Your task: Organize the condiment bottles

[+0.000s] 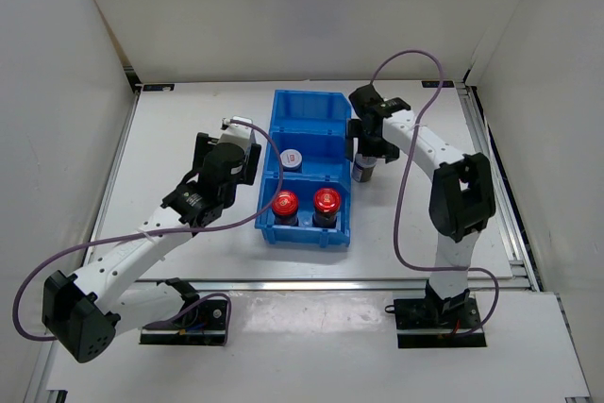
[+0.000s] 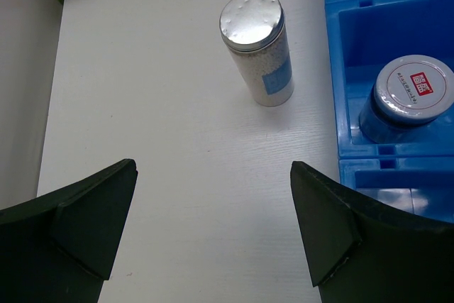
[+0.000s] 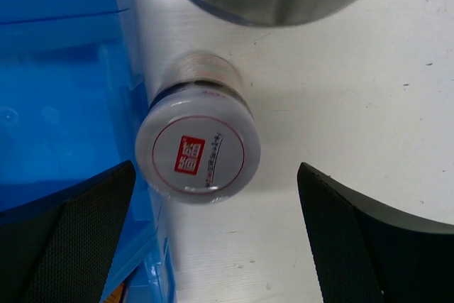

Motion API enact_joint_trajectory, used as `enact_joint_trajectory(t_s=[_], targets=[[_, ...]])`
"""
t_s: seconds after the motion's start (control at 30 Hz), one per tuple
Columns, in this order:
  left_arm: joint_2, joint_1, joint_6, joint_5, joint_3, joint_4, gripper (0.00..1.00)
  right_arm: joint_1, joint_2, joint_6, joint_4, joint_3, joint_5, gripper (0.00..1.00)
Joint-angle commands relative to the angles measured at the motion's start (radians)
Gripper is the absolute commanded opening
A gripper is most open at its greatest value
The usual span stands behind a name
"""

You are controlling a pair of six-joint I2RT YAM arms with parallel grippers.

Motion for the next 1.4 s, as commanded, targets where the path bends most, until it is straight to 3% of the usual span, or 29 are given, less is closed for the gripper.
enact_joint_trajectory(t_s=[0.0,0.2,0.23,0.3,0.33,0.57,0.77,0.9,1.2,1.37], targets=[[-0.008,-0.003,0.002,-0.01,0.04,0.021,1.0,-0.021,0.034,-0.015,-0.004,0.022,-0.037,0.97],[-0.008,-0.003,0.002,-0.01,0.04,0.021,1.0,-0.021,-0.007,-0.015,0.082,-0.086,-0.037,0.82],[-0.008,-0.003,0.002,-0.01,0.04,0.021,1.0,-0.021,-0.038,-0.026,0.1,-0.106,-0.037,0.72],[-0.008,-0.003,0.002,-0.01,0.04,0.021,1.0,-0.021,-0.066,-0.026,0.126,-0.132,-0.037,0.62],[0.002,-0.003,0.002,-0.01,0.04,0.021,1.0,-0.021,-0.085,-0.037,0.14,-0.144,-0.037,0.51],[0.002,-0.003,0.002,-0.01,0.04,0.021,1.0,-0.021,-0.161,-0.055,0.129,-0.144,0.002,0.12],[0.002,-0.003,0.002,-0.01,0.04,0.021,1.0,0.043,-0.279,-0.055,0.129,-0.083,0.064,0.0],[0.011,-0.003,0.002,-0.01,0.04,0.021,1.0,0.08,-0.279,-0.066,0.129,0.003,0.073,0.0],[0.011,-0.003,0.002,-0.019,0.04,0.021,1.0,0.178,-0.083,-0.061,0.12,0.167,0.061,0.0],[0.011,-0.003,0.002,-0.019,0.04,0.021,1.0,0.189,0.071,0.041,0.045,0.271,0.021,0.0]])
